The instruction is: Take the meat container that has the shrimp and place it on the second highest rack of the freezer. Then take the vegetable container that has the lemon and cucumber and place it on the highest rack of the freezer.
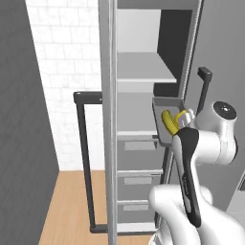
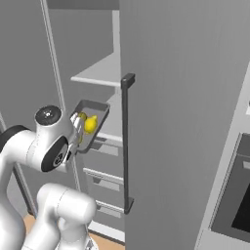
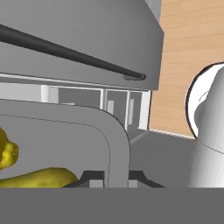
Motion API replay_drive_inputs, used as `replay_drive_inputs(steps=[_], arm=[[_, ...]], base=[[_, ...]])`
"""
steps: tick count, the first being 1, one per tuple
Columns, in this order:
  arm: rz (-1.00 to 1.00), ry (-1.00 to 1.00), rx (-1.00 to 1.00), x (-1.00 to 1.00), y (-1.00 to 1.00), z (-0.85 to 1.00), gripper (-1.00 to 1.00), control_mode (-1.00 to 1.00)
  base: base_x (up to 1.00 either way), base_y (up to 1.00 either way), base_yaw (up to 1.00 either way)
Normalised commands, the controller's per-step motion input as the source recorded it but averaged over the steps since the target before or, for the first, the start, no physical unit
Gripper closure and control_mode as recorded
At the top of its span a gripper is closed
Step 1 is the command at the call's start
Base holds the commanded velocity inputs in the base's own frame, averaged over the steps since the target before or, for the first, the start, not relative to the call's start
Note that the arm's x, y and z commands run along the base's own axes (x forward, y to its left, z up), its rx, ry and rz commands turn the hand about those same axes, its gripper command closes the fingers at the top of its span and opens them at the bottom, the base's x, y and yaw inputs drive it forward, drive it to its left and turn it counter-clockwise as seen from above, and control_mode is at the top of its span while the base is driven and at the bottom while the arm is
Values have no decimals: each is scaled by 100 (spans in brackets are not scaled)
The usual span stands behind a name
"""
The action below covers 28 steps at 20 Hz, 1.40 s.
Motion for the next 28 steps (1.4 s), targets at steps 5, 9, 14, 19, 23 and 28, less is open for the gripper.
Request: replay_drive_inputs(steps=[5, 9, 14, 19, 23, 28], arm=[[1, 0, -1, 28, 11, 24, 100, -100], [0, 0, 0, 41, 0, 73, 100, -100], [0, 2, 0, 39, 0, 92, 100, -100], [0, 7, 0, 42, 0, 81, 100, -100], [-4, 8, 0, 61, 1, 19, 100, -100], [-8, 1, 0, 93, 0, -2, 100, -100]], base=[[0, 0, 0], [0, 0, 0], [0, 0, 0], [0, 0, 0], [0, 0, 0], [0, 0, 0]])
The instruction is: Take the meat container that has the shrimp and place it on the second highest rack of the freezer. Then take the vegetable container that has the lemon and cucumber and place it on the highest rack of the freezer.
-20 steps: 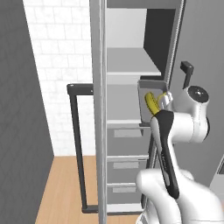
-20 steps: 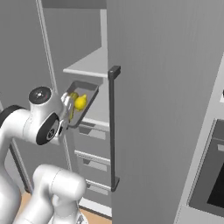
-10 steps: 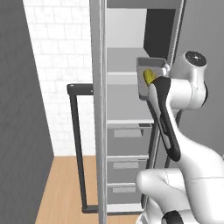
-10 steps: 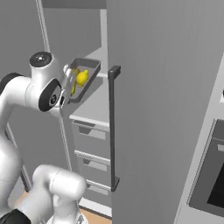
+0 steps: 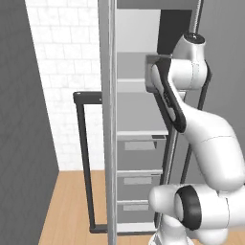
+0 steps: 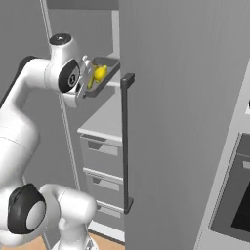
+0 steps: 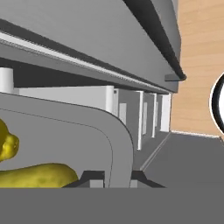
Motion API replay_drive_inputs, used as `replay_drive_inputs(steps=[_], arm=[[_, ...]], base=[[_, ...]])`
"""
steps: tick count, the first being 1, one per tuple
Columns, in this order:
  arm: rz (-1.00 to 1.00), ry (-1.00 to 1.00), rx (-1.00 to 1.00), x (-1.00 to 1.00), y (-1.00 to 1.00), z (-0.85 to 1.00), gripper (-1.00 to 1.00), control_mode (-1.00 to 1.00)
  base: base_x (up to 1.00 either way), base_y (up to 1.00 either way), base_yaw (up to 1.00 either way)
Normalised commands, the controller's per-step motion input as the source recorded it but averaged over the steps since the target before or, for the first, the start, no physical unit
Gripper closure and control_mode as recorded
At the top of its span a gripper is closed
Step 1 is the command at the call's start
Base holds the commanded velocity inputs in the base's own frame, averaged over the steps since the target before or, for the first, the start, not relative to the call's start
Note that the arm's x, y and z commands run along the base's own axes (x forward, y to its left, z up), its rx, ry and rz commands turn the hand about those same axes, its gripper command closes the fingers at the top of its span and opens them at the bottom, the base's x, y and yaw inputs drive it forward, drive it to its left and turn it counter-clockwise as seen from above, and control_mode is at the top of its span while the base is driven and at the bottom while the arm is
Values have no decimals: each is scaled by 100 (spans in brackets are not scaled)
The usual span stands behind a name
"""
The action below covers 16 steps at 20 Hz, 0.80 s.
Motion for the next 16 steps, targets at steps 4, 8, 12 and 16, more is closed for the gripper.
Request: replay_drive_inputs(steps=[4, 8, 12, 16], arm=[[-9, 0, 0, 100, 0, -17, 100, -100], [-10, 0, 0, 100, 0, -9, 100, -100], [-11, 0, 0, 100, -2, 0, 100, -100], [-9, 0, 0, 98, -13, 0, 100, -100]], base=[[0, 0, 0], [0, 0, 0], [0, 0, 0], [0, 0, 0]])
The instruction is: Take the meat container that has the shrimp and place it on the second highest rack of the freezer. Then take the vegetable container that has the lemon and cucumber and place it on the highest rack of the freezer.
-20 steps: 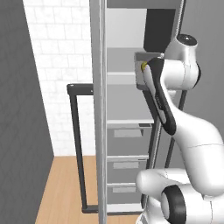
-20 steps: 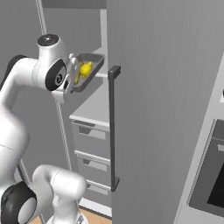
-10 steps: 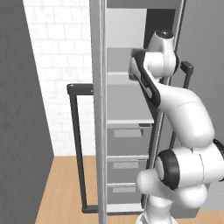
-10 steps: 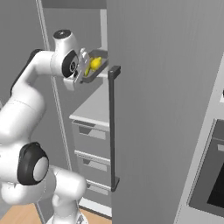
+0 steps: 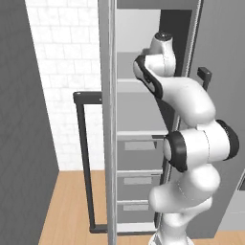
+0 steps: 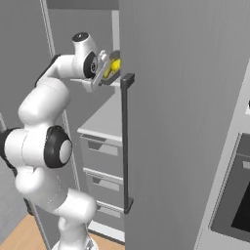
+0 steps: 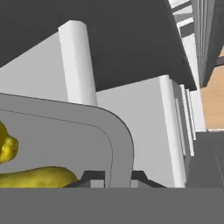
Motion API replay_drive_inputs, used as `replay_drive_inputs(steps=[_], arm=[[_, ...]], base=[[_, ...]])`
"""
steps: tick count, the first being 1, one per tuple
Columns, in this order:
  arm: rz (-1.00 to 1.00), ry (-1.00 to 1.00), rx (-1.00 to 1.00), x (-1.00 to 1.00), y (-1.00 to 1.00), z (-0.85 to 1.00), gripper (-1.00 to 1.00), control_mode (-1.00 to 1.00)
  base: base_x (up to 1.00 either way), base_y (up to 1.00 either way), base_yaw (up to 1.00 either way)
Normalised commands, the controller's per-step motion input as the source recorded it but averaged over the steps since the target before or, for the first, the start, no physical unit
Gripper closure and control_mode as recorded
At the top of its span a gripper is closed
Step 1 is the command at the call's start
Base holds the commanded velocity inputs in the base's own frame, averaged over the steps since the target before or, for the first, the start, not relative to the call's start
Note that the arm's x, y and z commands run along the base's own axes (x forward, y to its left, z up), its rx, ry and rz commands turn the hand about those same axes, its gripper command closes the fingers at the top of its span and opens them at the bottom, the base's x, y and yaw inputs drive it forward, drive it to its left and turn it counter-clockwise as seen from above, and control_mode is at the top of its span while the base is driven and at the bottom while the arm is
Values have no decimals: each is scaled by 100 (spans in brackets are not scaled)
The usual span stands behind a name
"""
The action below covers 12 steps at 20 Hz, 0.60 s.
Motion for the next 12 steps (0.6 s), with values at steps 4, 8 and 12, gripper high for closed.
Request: replay_drive_inputs(steps=[4, 8, 12], arm=[[-7, 0, 0, 99, -17, 0, 100, -100], [-6, 0, 0, 100, -20, 0, 100, -100], [-3, -10, -3, 91, -4, -27, -100, -100]], base=[[0, 0, 0], [0, 0, 0], [0, 0, 0]])
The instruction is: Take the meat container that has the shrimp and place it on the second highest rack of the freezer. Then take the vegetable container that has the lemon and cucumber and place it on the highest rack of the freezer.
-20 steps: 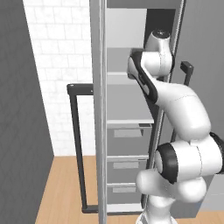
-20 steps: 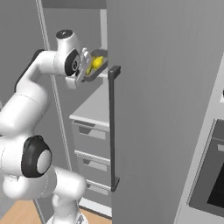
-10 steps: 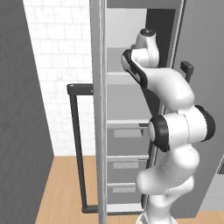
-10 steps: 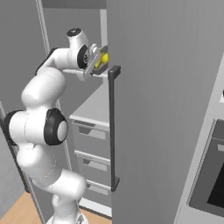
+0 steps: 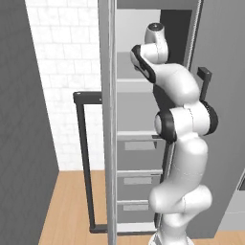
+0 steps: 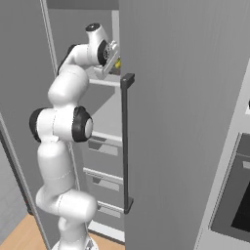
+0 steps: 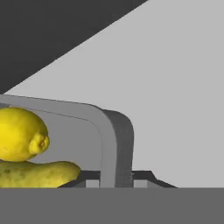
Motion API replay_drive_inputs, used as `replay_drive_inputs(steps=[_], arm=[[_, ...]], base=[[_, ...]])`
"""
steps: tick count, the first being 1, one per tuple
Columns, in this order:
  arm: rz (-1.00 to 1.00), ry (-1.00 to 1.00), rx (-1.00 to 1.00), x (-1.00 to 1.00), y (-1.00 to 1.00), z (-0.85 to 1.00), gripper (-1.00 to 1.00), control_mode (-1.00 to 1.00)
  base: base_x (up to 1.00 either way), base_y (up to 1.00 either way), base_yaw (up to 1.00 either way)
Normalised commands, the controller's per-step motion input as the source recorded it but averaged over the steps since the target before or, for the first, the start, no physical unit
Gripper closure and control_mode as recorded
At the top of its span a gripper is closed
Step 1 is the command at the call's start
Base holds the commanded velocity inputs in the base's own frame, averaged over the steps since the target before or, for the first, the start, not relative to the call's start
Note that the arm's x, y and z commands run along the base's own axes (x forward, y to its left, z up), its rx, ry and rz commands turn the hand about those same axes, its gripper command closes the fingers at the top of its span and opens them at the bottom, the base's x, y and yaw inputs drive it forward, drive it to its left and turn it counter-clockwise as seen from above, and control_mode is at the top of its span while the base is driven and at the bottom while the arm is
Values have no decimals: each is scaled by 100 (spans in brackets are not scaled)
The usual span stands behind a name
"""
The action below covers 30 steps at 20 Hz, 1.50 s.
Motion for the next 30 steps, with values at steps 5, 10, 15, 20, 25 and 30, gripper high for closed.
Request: replay_drive_inputs(steps=[5, 10, 15, 20, 25, 30], arm=[[0, -39, -12, -14, 2, -43, -100, -100], [0, -30, 0, -100, 0, 23, -100, -100], [-4, 3, 0, -97, 1, -13, -100, -100], [0, 12, 0, -100, 6, -19, -100, -100], [10, 10, 0, -100, 0, -23, -100, -100], [25, 12, 0, -100, 0, -43, -100, -100]], base=[[0, 0, 0], [0, 0, 0], [0, 0, 0], [0, 0, 0], [0, 0, 0], [0, 0, 0]])
